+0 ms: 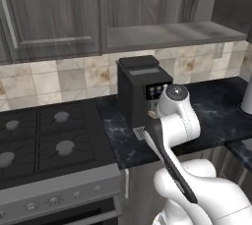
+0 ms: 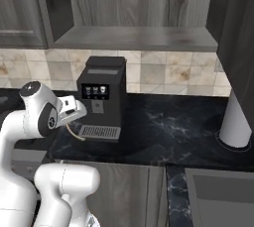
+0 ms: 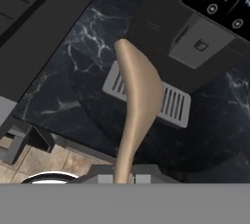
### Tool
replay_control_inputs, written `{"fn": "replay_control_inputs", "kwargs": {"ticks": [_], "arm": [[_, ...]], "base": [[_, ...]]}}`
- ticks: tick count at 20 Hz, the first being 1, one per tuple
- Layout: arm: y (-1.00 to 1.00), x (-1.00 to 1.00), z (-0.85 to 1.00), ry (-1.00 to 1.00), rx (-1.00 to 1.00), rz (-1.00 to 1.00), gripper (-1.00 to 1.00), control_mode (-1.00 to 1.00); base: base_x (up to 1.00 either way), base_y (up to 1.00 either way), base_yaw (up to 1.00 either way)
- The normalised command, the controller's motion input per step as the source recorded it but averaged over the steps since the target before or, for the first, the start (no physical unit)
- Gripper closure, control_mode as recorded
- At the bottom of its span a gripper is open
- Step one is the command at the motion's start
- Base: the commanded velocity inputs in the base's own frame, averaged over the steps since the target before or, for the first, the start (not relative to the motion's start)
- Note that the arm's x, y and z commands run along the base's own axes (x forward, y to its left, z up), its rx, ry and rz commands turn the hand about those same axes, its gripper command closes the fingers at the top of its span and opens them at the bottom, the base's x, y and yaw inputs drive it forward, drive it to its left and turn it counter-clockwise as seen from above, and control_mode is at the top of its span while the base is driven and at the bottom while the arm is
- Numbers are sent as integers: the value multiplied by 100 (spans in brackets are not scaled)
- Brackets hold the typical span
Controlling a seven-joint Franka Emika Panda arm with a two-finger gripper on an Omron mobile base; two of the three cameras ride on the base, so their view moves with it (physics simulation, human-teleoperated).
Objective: Organize the utensils by type. Pick up the wooden spoons from the counter and place them in the open cabinet. Then pick up the metallic utensils from the counter and place them in the open drawer.
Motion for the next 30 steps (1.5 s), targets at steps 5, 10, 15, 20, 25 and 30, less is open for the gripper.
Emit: {"fn": "replay_control_inputs", "kwargs": {"ticks": [5, 10, 15, 20, 25, 30], "arm": [[-8, 1, 2, -3, 8, 4, 100, -100], [-13, -1, 24, -11, 9, 3, 100, -100], [-13, -10, 45, -12, 2, 9, 100, -100], [-6, -8, 53, -10, -4, 13, 100, -100], [-14, -8, 63, -13, -6, 21, 100, -100], [-25, -12, 67, -24, -4, 25, 100, -100]], "base": [[1, -4, 3], [0, 0, 0], [0, 0, 0], [0, 0, 0], [0, 0, 0], [0, 0, 0]]}}
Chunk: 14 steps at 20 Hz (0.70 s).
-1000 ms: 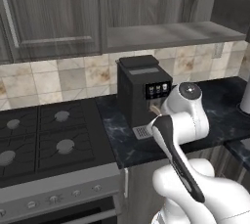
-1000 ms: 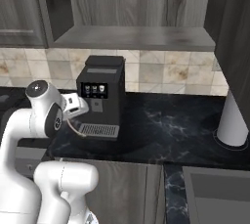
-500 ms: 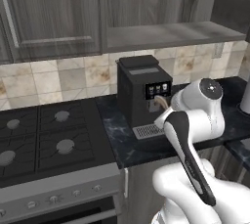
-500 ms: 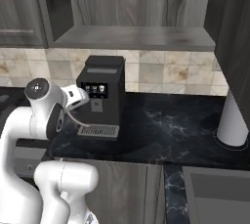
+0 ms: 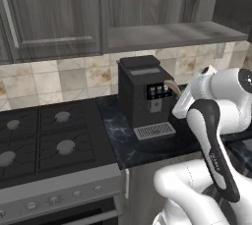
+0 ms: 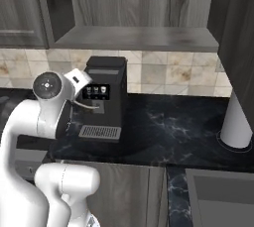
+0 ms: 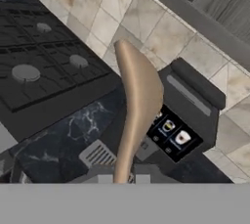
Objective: Organize the utensils by type. Pick up the wooden spoons from the counter and place them in the open cabinet. Then pick up the metallic utensils from the counter and place them in the open drawer.
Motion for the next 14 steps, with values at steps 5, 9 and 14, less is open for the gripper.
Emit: {"fn": "replay_control_inputs", "kwargs": {"ticks": [5, 9, 14], "arm": [[-14, 0, 73, -34, -8, 9, 100, -100], [2, 5, 81, -22, -22, 0, 100, -100], [1, 7, 75, -6, -37, 0, 100, -100]], "base": [[0, 0, 0], [0, 0, 0], [0, 0, 0]]}}
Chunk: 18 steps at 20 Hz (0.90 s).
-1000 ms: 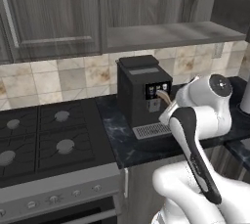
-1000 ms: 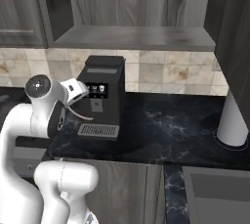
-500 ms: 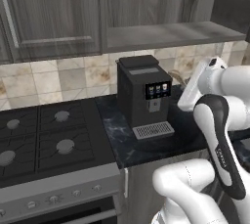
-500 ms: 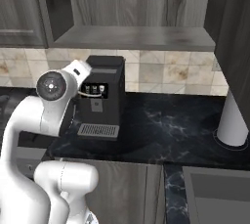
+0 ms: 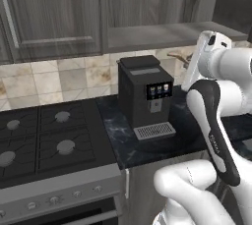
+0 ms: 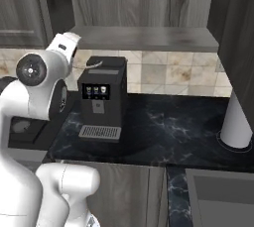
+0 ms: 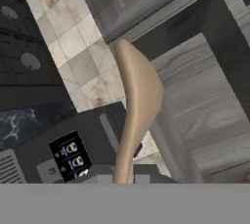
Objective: Organize the utensils by type. Pick up the wooden spoons from the counter and place them in the open cabinet. Then pick up the metallic utensils from the counter and place them in the open drawer.
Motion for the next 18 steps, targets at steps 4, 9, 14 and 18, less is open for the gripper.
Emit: {"fn": "replay_control_inputs", "kwargs": {"ticks": [4, 9, 14, 18], "arm": [[-4, 25, 61, 0, -33, 0, 100, -100], [-5, 47, 46, 7, -21, 0, 100, -100], [3, 51, 29, 1, -10, 1, 100, -100], [2, 25, -4, -1, 0, 7, 100, -100]], "base": [[0, 0, 0], [0, 0, 0], [0, 0, 0], [0, 0, 0]]}}
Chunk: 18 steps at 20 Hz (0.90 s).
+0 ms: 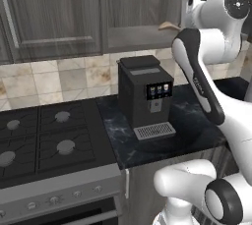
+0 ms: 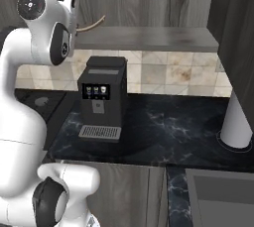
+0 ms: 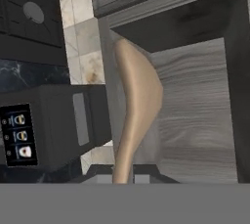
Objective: Organize the utensils by type. Pick up the wooden spoons from the counter and place them in the open cabinet. Then pick up the metallic utensils from the counter and place them in the open drawer.
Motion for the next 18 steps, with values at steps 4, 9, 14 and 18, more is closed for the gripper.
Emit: {"fn": "replay_control_inputs", "kwargs": {"ticks": [4, 9, 14, 18], "arm": [[0, 30, -5, 0, 0, 6, 100, -100], [0, 39, -9, 0, 0, 4, 100, -100], [4, 51, -2, 4, 0, 0, 100, -100], [3, 46, 0, 0, 3, 0, 100, -100]], "base": [[0, 0, 0], [0, 0, 0], [0, 0, 0], [0, 0, 0]]}}
